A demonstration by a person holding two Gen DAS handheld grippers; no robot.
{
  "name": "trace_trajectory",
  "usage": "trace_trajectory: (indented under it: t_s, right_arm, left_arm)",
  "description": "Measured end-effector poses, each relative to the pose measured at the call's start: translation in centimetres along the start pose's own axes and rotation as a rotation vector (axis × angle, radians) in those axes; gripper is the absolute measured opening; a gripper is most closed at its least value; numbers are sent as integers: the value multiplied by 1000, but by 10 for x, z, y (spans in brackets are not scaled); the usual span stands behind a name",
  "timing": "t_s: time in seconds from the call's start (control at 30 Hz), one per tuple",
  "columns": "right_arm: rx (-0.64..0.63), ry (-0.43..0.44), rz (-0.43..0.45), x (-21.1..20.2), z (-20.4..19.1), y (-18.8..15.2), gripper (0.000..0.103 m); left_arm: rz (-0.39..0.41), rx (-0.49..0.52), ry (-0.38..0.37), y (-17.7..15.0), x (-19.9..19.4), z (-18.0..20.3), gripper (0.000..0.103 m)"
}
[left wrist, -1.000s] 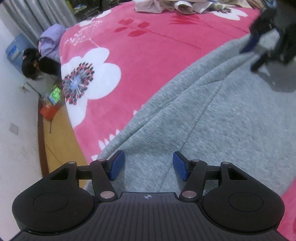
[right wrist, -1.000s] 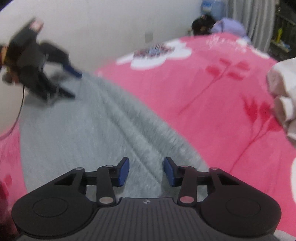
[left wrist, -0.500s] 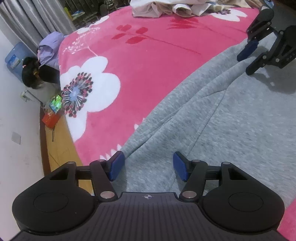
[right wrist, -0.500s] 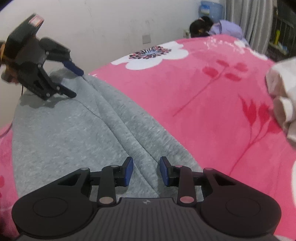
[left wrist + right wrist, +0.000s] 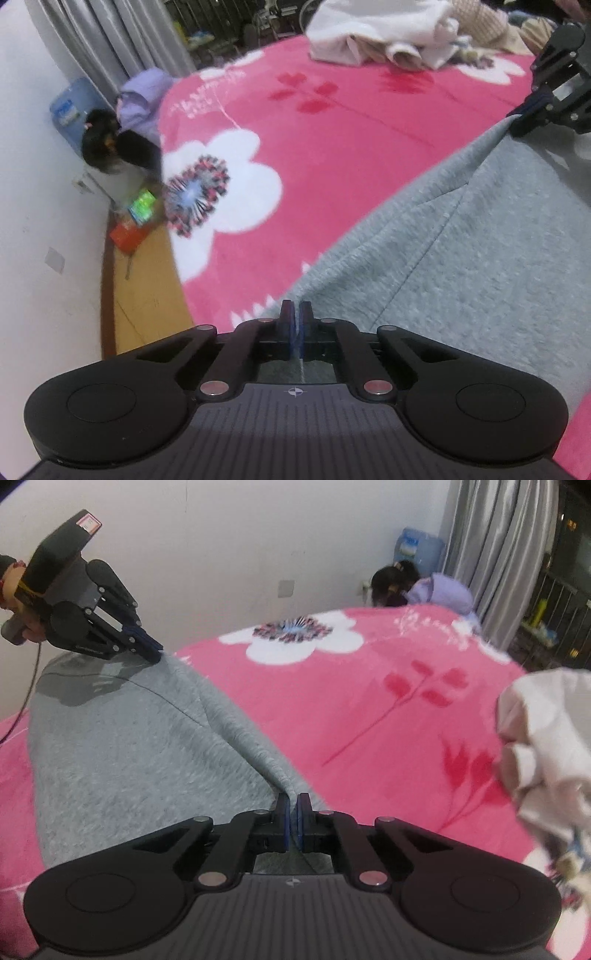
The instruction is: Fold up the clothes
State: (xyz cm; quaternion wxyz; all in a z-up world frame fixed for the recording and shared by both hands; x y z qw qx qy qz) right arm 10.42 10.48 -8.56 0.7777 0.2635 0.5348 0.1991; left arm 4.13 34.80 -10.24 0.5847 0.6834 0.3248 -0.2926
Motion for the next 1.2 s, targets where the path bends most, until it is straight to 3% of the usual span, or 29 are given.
trace_trajectory:
  t_s: [0.37,0.6,0.7,0.77,0.9,0.97,1.07,1.2]
  right_arm:
    - [25,-44,-19,27,12,-1,4]
    - [172,-41,-35,63,12,-28,5]
    - [266,-36,-15,61,20,-31,7]
    - [332,-27,-3,60,26,-34,9]
    - [501,9,37,59,41,-44,17]
    - [543,22,46,61,44,-46,18]
    - [605,33,52,61,50,-48,20]
    - [757,9,137,42,71,-56,38]
  left_arm:
    - [14,23,46,3,19,-1,0]
    - [9,82,94,-5,30,7,0]
    - [6,107,114,-9,35,11,7]
    - [4,85,86,-5,36,20,21]
    - [-2,29,16,5,35,42,24]
    - [-5,1,-19,9,35,53,31]
    - [-9,-41,-71,17,34,69,32]
    - [-15,-97,-141,27,33,91,32]
Point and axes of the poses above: each gripper's, at about its wrist camera, not at the fingertips, and x roughly the way its jaws point, z to its right, y to its top, the point moved 6 cm from there along x, roughly the way its jaws point, and after that the axes turned 14 degrees about -x, right-handed, at the moved point
